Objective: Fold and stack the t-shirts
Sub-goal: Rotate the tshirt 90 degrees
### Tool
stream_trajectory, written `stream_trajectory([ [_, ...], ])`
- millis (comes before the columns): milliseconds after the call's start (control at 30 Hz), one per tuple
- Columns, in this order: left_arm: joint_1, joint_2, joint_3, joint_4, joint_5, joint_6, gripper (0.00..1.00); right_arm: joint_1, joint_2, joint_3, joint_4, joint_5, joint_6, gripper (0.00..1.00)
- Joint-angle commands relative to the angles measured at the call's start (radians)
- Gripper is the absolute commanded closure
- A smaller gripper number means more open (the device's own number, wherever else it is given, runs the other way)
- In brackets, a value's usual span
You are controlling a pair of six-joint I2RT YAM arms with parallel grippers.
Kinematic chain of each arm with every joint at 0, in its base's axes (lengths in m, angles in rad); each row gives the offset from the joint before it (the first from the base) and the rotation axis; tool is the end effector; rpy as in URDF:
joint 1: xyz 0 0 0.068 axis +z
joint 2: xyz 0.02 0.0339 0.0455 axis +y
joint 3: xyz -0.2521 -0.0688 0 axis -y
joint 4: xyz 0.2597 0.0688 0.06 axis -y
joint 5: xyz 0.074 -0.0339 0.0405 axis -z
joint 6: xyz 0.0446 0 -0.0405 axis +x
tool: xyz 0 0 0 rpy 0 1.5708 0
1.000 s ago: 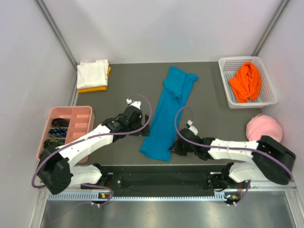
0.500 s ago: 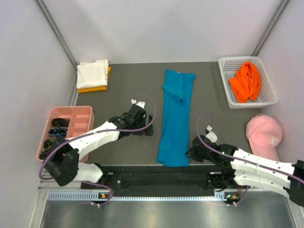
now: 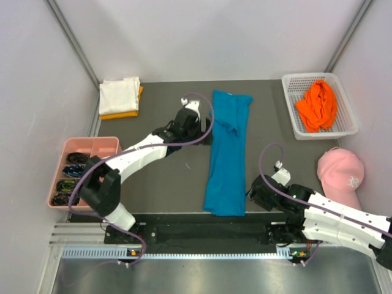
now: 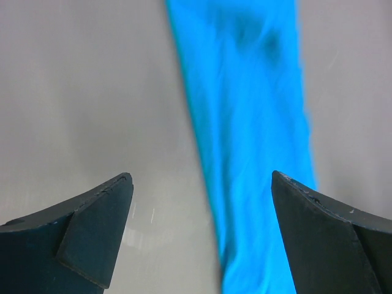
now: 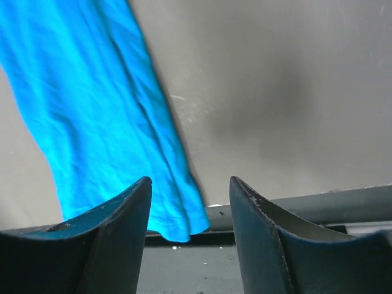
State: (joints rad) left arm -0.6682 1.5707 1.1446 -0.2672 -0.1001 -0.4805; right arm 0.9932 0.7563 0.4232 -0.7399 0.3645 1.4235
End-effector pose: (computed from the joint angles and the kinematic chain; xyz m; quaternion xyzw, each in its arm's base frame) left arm 0.2950 -0.2272 0.2372 0.0636 0.9022 -0.1925 0.3808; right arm 0.0990 0.1228 0.1567 0.2471 0.9216 0.1642 0.2501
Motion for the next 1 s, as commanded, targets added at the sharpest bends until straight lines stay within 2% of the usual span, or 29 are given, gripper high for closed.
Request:
stream_trajectory([
  [0,0.132,0.165,0.179,0.223,0.14,0.034,0.01,0.015,-0.043,0.086,-0.067,0.1,-0.099,0.46],
  [67,0.209,0.251,0.248,0.298,0.256,0.011,0.01,0.013,-0.063,0.094,-0.069,0.117,-0.121,0.46],
  [233,0.295,0.584,0.53,0.424,0.527,-0.023,0.01,0.015,-0.081,0.097,-0.073,0.134,-0.15,0.46],
  [267,0.312,0.635,0.629,0.433,0.546,-0.036,0.01,0.013,-0.084,0.097,-0.075,0.14,-0.155,0.46],
  [333,0.321,0.767,0.726,0.431,0.58,-0.049,0.01,0.013,-0.094,0.095,-0.081,0.146,-0.161,0.46],
  [367,0.323,0.81,0.835,0.403,0.589,-0.047,0.01,0.013,-0.097,0.095,-0.082,0.149,-0.161,0.46],
  [500,0.326,1.033,1.088,0.329,0.629,-0.046,0.01,0.012,-0.112,0.091,-0.084,0.157,-0.161,0.46],
  [600,0.335,1.103,1.162,0.344,0.631,-0.073,0.01,0.012,-0.114,0.098,-0.101,0.163,-0.158,0.46],
  [833,0.346,1.149,1.155,0.393,0.639,-0.102,0.03,0.012,-0.107,0.098,-0.108,0.171,-0.149,0.47],
  [933,0.348,1.163,1.146,0.408,0.642,-0.116,0.18,0.012,-0.103,0.098,-0.115,0.171,-0.14,0.47],
  [967,0.351,1.169,1.138,0.413,0.642,-0.118,0.27,0.012,-0.101,0.098,-0.118,0.171,-0.135,0.47],
])
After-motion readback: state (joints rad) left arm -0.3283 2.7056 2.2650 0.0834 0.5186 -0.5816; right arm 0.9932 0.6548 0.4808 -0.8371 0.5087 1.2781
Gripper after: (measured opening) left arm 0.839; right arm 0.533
